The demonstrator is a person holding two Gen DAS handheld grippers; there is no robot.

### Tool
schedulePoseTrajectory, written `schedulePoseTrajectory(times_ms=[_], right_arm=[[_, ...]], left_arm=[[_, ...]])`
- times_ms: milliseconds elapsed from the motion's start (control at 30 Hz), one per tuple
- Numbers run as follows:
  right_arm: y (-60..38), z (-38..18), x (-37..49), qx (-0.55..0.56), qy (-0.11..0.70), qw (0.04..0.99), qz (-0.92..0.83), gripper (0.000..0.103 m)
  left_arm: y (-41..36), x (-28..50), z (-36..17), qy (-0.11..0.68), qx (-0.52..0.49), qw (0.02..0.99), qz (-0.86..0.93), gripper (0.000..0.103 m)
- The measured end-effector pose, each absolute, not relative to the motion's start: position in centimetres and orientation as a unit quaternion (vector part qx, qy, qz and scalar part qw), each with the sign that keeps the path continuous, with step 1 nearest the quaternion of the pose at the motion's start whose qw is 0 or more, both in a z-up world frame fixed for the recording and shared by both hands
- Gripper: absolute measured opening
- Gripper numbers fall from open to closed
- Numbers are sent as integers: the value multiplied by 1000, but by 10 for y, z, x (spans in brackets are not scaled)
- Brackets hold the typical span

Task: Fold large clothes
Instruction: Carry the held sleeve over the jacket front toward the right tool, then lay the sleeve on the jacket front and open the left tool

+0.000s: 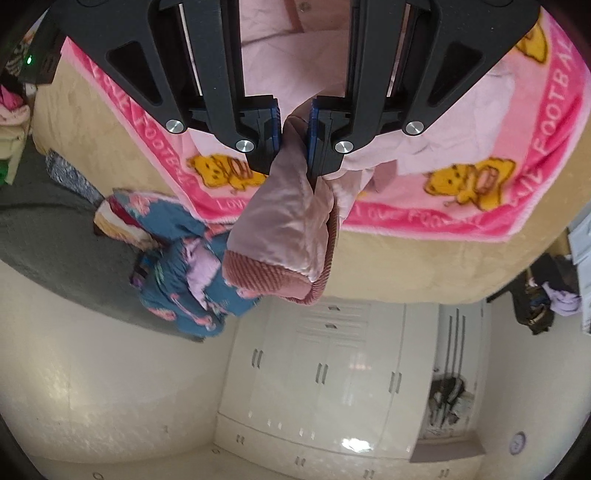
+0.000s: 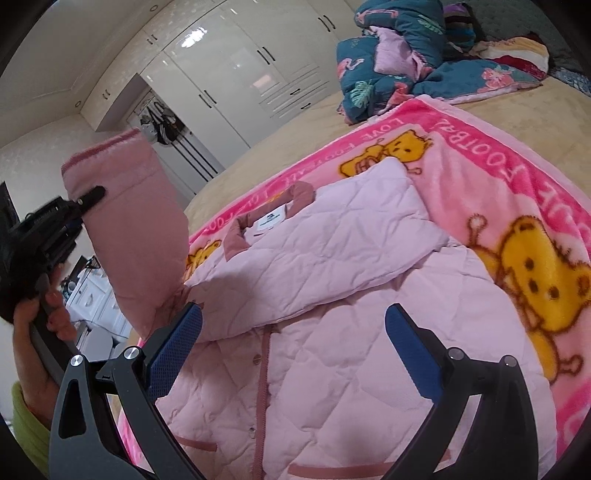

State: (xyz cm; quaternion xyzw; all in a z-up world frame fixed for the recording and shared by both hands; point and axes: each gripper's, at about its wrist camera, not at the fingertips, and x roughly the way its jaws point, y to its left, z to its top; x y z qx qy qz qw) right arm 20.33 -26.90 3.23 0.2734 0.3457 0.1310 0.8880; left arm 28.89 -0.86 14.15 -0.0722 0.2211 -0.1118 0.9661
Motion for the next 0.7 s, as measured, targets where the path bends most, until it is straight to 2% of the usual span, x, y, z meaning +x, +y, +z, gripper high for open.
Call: schedulePoseTrajectory(times_ms=[400,700], right_arm=[[-291,22,203,289,351,885,102,99],[-302,20,203,297,352,884,83,99]], left_arm=[[-52,298,65,296,-33,943,-149,5],[-86,293,14,356,24,917,-176,17]])
